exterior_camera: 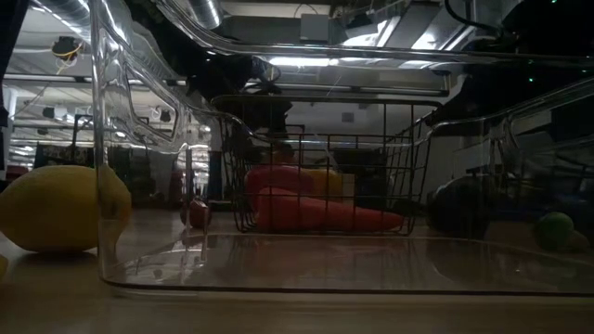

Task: Sort produce into baskets
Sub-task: Put the yellow tomato into the white bin

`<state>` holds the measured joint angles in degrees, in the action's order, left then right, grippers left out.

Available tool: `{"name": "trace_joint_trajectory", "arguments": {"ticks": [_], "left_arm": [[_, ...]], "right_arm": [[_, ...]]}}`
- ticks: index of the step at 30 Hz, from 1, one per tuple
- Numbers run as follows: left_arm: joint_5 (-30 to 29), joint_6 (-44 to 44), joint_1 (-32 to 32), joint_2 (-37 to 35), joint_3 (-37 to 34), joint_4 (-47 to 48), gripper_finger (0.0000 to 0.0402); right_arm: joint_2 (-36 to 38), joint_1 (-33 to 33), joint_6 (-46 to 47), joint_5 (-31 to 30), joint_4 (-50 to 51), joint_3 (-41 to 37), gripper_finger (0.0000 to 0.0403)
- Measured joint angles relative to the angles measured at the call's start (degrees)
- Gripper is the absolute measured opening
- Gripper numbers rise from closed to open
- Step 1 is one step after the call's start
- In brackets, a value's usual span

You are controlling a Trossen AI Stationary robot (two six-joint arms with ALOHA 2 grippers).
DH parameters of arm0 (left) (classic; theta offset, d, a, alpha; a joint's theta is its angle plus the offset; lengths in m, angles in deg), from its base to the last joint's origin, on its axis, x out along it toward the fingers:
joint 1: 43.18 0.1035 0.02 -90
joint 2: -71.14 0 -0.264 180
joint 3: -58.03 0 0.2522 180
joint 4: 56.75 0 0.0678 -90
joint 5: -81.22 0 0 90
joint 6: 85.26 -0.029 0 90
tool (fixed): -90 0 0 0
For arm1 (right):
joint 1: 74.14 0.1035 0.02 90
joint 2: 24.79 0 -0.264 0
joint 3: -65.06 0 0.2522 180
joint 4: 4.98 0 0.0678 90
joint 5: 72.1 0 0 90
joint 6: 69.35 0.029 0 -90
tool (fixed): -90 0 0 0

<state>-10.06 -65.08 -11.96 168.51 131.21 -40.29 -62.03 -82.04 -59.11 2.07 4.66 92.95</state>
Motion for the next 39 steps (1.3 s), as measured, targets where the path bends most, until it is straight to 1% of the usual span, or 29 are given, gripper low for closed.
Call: {"name": "trace_joint_trajectory", "arguments": {"ticks": [3, 5, 8, 10, 22, 33, 39], "left_arm": [[-0.02, -3.44, -0.50, 0.00, 0.00, 0.00, 0.0358], [-0.04, -5.63, -0.66, 0.00, 0.00, -0.02, 0.0366], [-0.02, -5.71, -0.66, 0.00, 0.00, -0.02, 0.0389], [-0.02, -5.33, -0.66, 0.00, 0.00, 0.00, 0.0396], [0.00, -5.74, -0.66, 0.00, 0.00, -0.42, 0.0399], [0.18, -6.88, -0.44, -1.30, 0.40, -4.34, 0.0400], [3.39, -6.81, -0.50, -4.20, 0.52, -4.13, 0.0400]], "right_arm": [[0.00, 0.00, -0.02, 0.00, 0.00, 0.00, 0.0310], [0.00, 0.00, 0.00, 0.00, -0.02, 0.00, 0.0310], [0.00, 0.00, 0.00, 0.00, -0.02, 0.00, 0.0310], [0.00, 0.00, 0.00, 0.00, -0.02, 0.00, 0.0310], [0.00, 0.00, 0.00, 0.02, -0.02, 0.00, 0.0310], [0.00, 0.00, 0.00, 0.02, -0.02, 0.00, 0.0310], [-0.02, 0.02, -0.02, 0.02, 0.15, 0.00, 0.0310]]}}
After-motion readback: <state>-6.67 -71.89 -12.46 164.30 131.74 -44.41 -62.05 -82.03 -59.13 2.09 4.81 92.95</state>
